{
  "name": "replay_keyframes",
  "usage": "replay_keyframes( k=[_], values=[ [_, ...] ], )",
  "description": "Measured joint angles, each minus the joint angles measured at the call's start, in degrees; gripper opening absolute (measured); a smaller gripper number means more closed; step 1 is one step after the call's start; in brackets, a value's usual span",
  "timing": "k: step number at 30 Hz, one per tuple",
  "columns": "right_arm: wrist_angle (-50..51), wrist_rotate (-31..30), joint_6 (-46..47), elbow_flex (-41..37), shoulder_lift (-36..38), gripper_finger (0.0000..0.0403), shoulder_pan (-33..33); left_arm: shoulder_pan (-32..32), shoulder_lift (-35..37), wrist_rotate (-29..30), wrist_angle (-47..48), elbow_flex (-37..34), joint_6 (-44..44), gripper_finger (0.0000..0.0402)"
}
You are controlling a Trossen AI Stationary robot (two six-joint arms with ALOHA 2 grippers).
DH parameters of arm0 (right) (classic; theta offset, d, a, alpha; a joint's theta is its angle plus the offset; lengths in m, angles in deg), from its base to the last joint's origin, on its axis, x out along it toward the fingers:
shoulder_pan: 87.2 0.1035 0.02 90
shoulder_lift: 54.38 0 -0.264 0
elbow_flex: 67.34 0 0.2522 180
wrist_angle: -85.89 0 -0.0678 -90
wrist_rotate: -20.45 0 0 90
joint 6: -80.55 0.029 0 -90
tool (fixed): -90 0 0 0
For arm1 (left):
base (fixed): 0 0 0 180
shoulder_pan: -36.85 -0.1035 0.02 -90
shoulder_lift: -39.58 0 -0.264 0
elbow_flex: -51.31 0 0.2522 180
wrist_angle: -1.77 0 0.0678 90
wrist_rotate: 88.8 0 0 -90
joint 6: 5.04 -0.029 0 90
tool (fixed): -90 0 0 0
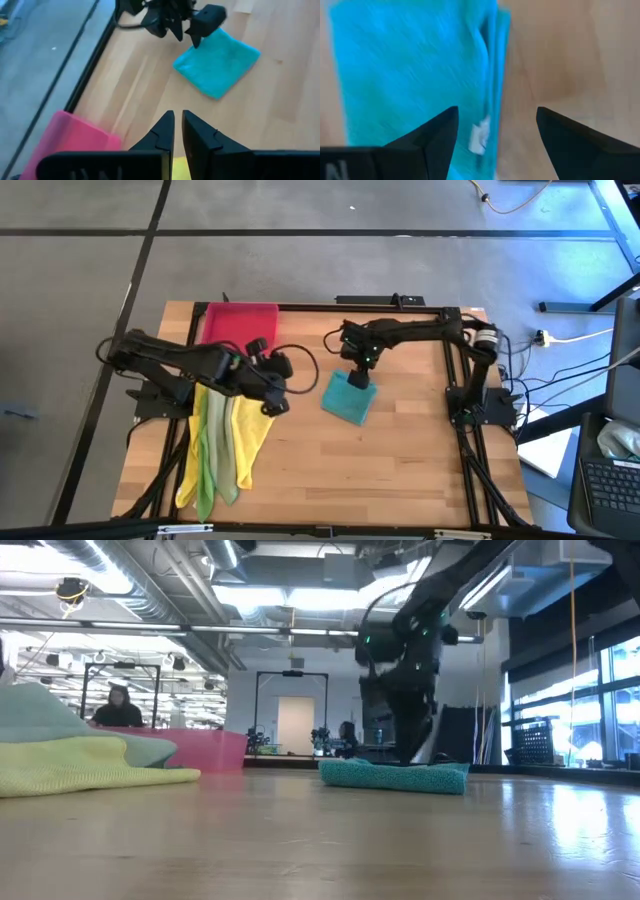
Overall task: Fold microfiber towels
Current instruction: Put the blue folded microfiber towel into the pink bin
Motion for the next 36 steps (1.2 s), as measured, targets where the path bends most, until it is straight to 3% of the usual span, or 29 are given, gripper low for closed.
replay_keyframes(
  k=[5, 9, 14, 22, 36],
  values=[
    [0.8, 8.2, 0.3, 0.4, -2.5, 0.0269, -2.7, 1.1, 3.5, -0.8, 0.9, 0.0, 4.7, 0.0014],
    [0.2, 9.5, -2.7, -2.2, -3.7, 0.0269, -3.3, 2.5, 4.6, -0.8, 0.8, 0.0, 7.4, 0.0005],
    [-2.0, 18.4, -2.6, -4.5, -4.0, 0.0269, -5.0, 4.7, 4.5, -0.8, 0.6, 0.0, 10.7, 0.0002],
    [0.6, 24.5, -4.1, -5.0, -4.5, 0.0269, -4.8, 7.2, 4.4, -0.8, -1.4, 0.0, 15.6, 0.0001],
    [-0.8, 19.5, -3.8, -8.2, -3.6, 0.0236, -1.9, 8.1, 4.4, -0.9, -4.1, 0.0, 18.2, 0.0003]
  ],
)
